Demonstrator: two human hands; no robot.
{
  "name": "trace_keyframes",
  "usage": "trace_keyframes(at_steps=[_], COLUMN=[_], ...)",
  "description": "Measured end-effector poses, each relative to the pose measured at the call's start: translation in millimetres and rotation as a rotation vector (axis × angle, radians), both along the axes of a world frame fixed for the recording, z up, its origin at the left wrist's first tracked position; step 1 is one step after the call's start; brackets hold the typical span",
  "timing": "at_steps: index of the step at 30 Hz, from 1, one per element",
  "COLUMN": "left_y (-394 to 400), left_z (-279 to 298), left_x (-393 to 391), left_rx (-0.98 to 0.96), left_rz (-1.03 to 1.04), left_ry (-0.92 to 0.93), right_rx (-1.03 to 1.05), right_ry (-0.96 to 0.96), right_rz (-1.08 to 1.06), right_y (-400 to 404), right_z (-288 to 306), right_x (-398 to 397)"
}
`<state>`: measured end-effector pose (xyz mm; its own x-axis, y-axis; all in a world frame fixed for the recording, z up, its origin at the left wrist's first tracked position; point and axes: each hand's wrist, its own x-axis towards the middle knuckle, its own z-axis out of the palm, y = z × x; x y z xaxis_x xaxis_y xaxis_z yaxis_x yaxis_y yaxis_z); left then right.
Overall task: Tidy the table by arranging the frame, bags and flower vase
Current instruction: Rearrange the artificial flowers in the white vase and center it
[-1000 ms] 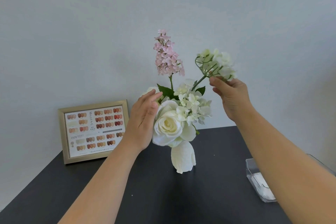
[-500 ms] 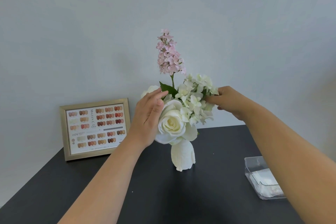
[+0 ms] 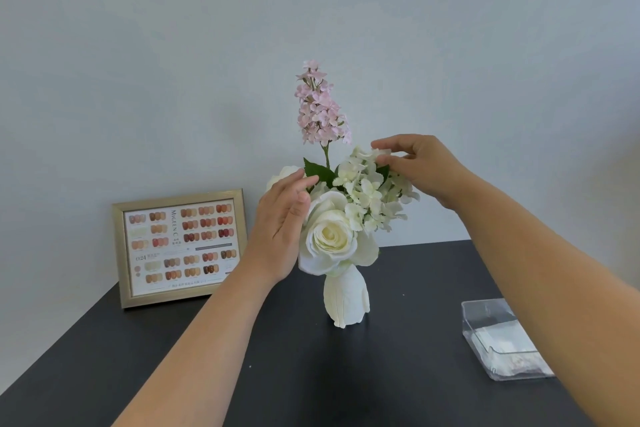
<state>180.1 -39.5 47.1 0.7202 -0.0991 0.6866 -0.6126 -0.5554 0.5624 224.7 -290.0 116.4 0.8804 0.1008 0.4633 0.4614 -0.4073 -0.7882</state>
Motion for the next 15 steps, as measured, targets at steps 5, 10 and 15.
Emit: trace_keyframes(at_steps=[5, 10, 15], left_y=[-2, -7, -8], left_z=[1, 0, -1], left_x=[0, -3, -5], left_rx=[-0.014, 0.013, 0.040], left_rz=[-0.018, -0.030, -0.041], left_ry=[-0.003, 0.014, 0.024], right_rx=[-0.087, -0.190, -0.134], right_ry=[0.014, 0.015, 0.023], right_rz=[0.006, 0.005, 0.008], right_y=[18, 22, 17], right_z=[9, 6, 4], right_x=[-1, -5, -5])
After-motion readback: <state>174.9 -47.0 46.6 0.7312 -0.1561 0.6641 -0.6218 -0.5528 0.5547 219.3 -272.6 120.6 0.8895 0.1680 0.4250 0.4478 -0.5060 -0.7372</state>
